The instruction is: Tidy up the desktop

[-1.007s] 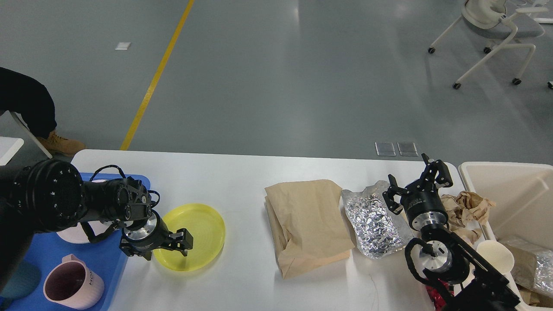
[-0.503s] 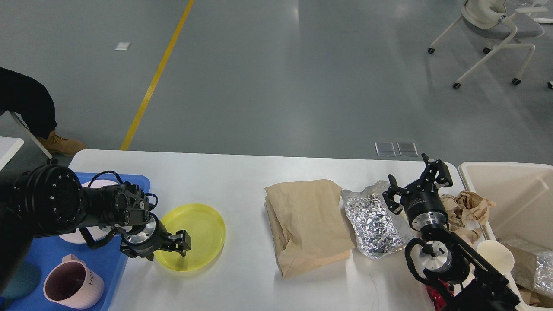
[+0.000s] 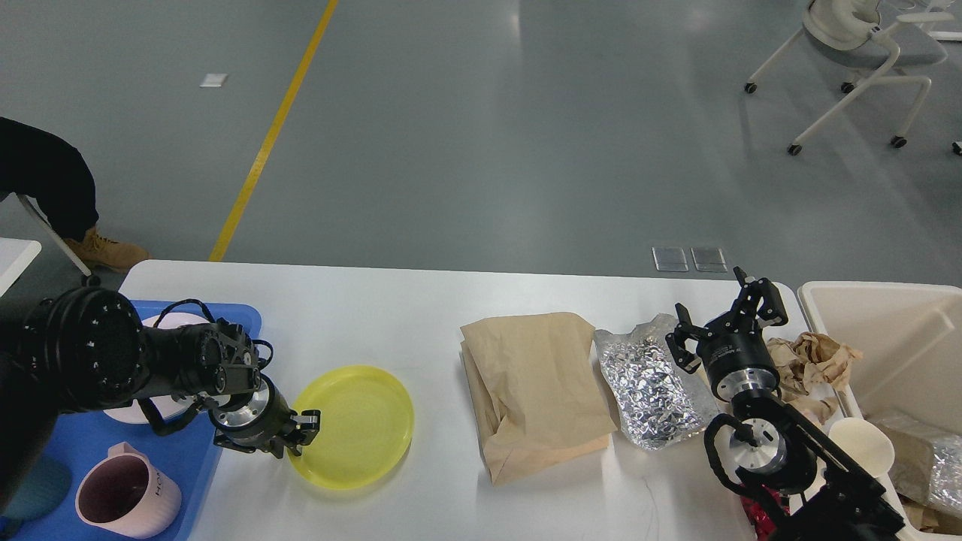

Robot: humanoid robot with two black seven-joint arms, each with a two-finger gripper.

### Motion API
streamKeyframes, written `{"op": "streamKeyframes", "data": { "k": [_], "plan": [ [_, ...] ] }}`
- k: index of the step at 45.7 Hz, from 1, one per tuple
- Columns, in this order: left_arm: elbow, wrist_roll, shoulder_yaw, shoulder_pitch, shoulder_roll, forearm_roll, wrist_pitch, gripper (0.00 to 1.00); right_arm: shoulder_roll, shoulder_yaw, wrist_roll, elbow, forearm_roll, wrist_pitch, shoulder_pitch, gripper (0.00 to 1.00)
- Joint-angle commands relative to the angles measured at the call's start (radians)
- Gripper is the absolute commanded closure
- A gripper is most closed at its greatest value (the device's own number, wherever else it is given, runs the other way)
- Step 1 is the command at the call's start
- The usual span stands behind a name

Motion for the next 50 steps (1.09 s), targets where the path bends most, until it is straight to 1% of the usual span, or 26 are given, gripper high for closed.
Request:
{"op": "streamKeyframes", "data": {
  "k": [1,6,13,19,26,35,42,44,50],
  "plan": [
    [0.000,0.013,0.001,0.000,0.002,0.001,-0.017,0.99,0.000,0.000,0.000,0.001,0.000,0.000,0.000,0.00],
    [0.001,0.014,-0.001,-0.001,0.002,0.001,-0.034,1.00,0.000,0.000,0.000,-0.001,-0.002,0.000,0.000,0.00],
    [0.001,0.014,-0.001,-0.001,0.007,0.000,-0.034,1.00,0.000,0.000,0.000,0.001,0.000,0.000,-0.001,0.00],
    [-0.003,0.014,-0.008,-0.024,0.015,0.000,-0.051,1.00,0.000,0.000,0.000,0.001,0.000,0.000,0.000,0.00],
    [-0.002,0.014,-0.008,-0.089,0.068,0.000,-0.118,1.00,0.000,0.000,0.000,0.001,0.000,0.000,0.000,0.00],
    [-0.002,0.016,-0.008,-0.133,0.097,-0.025,-0.117,1.00,0.000,0.000,0.000,-0.001,0.000,0.000,0.000,0.00],
    [-0.003,0.036,-0.007,-0.181,0.107,-0.031,-0.123,1.00,0.000,0.000,0.000,0.001,0.000,0.000,0.000,0.00],
    [-0.008,0.036,-0.005,-0.201,0.114,-0.031,-0.126,1.00,0.000,0.000,0.000,-0.001,0.000,0.000,0.000,0.00],
    [-0.015,0.036,-0.008,-0.251,0.139,-0.031,-0.186,1.00,0.000,0.000,0.000,0.001,0.000,0.000,0.000,0.00]
  ]
}}
